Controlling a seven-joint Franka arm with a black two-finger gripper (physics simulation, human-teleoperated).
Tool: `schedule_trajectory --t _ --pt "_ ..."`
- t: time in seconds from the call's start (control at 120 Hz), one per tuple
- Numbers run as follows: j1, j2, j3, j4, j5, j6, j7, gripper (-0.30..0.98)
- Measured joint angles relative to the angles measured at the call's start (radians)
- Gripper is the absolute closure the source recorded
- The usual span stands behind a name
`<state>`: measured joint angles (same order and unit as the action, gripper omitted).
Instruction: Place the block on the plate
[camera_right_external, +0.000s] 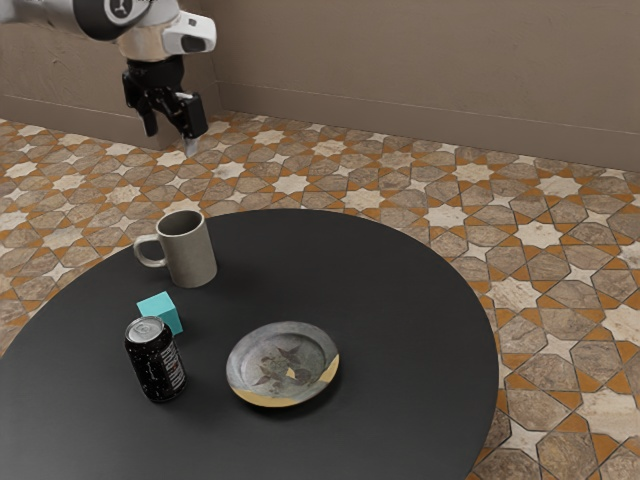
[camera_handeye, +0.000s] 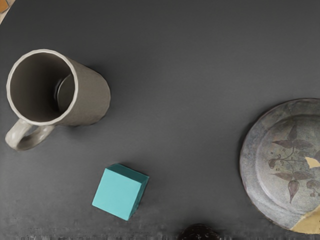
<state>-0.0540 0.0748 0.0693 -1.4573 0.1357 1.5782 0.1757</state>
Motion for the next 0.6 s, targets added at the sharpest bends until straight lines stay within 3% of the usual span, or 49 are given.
schedule_trajectory --t 0.083,0.15,0.333,0.6 --pt "-0.009 0.004 0.000 -0.012 0.002 -0.015 -0.003 0.00" --pt "-0.039 0.003 0.052 -0.080 -0.012 -0.004 0.020 0.00" --pt "0.037 0.007 0.136 -0.306 -0.026 0.147 0.155 0.00" --pt "0.326 0.066 -0.081 -0.439 -0.036 0.364 0.380 0.00"
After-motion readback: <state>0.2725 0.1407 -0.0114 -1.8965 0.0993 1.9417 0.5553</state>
